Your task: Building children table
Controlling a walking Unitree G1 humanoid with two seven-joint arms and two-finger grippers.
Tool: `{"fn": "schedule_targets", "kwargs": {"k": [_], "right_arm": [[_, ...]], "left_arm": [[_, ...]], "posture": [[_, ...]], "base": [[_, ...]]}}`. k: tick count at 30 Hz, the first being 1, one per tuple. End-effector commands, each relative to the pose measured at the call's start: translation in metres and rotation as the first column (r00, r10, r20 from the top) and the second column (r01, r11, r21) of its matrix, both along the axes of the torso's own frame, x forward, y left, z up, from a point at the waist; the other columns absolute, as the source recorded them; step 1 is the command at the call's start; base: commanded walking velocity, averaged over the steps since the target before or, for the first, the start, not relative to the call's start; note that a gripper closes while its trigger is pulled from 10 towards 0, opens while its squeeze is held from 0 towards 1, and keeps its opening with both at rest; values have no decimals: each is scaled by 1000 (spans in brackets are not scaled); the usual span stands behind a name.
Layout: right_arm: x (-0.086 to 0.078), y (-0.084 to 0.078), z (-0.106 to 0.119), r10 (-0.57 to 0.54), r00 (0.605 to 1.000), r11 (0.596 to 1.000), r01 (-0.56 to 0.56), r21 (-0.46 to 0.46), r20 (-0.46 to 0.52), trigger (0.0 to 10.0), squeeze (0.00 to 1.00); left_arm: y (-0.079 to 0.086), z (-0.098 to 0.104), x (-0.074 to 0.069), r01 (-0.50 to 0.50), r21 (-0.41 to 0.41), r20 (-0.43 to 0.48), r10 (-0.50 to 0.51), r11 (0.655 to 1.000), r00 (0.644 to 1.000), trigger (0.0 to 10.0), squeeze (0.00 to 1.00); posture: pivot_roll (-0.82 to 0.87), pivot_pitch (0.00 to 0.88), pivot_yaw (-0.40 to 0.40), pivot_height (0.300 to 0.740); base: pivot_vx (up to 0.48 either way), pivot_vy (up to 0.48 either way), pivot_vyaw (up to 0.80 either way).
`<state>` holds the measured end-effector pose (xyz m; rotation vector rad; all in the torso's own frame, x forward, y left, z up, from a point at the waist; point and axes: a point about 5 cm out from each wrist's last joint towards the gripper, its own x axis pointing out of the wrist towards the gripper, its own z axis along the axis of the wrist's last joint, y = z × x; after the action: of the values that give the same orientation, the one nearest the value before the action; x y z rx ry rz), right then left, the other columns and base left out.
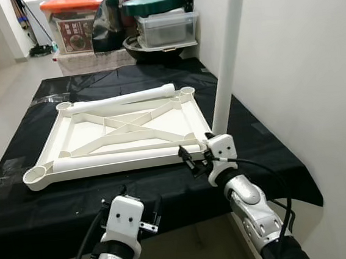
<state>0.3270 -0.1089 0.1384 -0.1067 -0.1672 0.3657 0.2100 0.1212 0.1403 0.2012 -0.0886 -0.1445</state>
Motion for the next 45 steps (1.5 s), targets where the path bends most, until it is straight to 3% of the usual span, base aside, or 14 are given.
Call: {"fn": "schedule_targets", "kwargs": {"k": [1, 9, 19, 36, 45], "right_arm": [[0, 7, 4, 7, 1000, 1000, -7, 0, 20, 10000, 0], [4, 16, 12, 19, 999, 1000, -20, 12, 30, 10000, 0], [6, 16, 17, -2, 1000, 998, 1, 60, 19, 10000, 0], [7, 15, 16, -22, 1000, 998, 22, 64, 8, 10000, 0], [8, 18, 18, -17, 1000, 997, 17, 74, -1, 10000, 0]], "left_arm": [[11, 0, 2, -76, 33, 1, 77, 997, 997, 10000, 0], [20, 6, 5, -150, 50, 25, 149, 987, 989, 10000, 0], [27, 7, 7, -212, 16, 14, 212, 977, 977, 10000, 0], [27, 5, 6, -213, 27, -2, 214, 977, 977, 10000, 0], [31, 8, 8, -252, 4, 2, 252, 968, 968, 10000, 0]], "posture": [[27, 1, -39, 740], [37, 11, -44, 740], [33, 21, -39, 740], [35, 31, -39, 740], [35, 35, -41, 740]], "base": [[0, 0, 800], [0, 0, 703], [0, 0, 0], [0, 438, 0], [0, 53, 0]]}}
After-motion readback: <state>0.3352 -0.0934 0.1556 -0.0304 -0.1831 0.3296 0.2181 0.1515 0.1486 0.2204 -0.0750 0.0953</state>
